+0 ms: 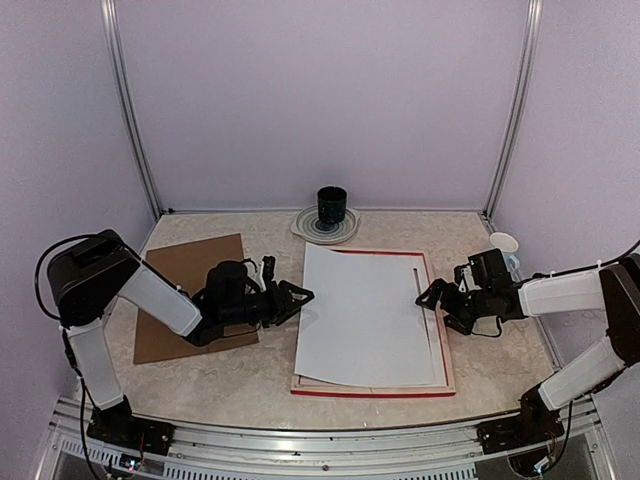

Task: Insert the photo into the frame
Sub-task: Place the photo on the mat board.

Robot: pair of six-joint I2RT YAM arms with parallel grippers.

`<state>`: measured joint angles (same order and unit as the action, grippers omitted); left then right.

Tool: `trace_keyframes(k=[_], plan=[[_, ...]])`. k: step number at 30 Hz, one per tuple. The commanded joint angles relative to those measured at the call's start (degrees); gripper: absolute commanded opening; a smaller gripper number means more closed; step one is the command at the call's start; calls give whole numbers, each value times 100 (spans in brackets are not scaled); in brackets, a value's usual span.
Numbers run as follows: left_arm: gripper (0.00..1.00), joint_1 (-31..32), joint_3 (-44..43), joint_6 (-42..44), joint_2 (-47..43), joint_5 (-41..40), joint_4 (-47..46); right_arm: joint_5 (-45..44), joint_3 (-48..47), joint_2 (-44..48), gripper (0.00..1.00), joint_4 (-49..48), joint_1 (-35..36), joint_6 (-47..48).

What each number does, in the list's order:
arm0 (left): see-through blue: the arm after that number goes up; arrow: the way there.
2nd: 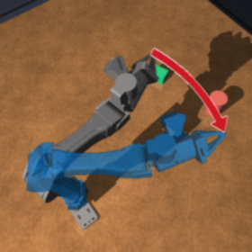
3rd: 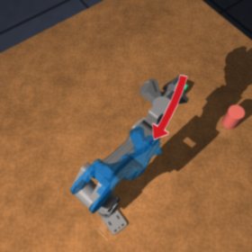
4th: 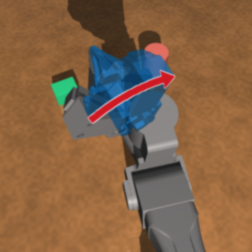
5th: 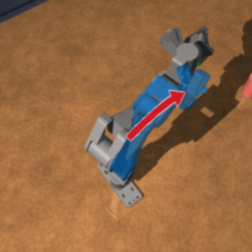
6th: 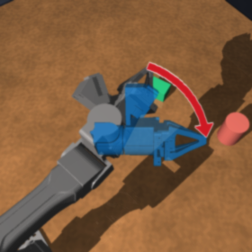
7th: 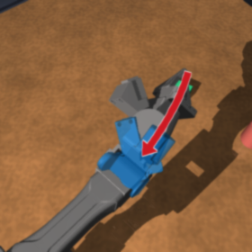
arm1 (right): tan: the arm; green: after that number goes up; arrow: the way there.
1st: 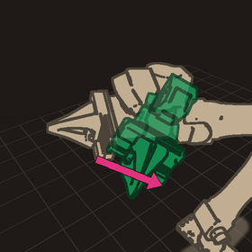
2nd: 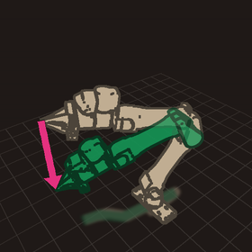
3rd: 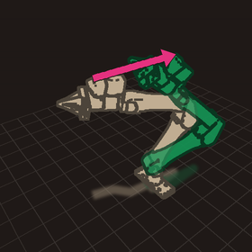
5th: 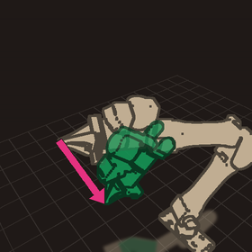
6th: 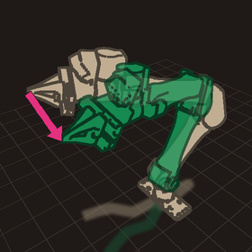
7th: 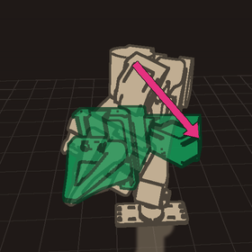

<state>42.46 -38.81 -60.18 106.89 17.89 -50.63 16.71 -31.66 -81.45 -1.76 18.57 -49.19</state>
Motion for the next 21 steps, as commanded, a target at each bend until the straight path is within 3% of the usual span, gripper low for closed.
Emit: trace_keyframes(k=[1, 21], plan=[[47, 0, -169, -175, 218, 191, -185, 159, -54, -74, 99, -125, -37, -73], [44, -27, -787, -834, 920, 533, 427, 153, -48, -76, 99, -133, -37, -66]])
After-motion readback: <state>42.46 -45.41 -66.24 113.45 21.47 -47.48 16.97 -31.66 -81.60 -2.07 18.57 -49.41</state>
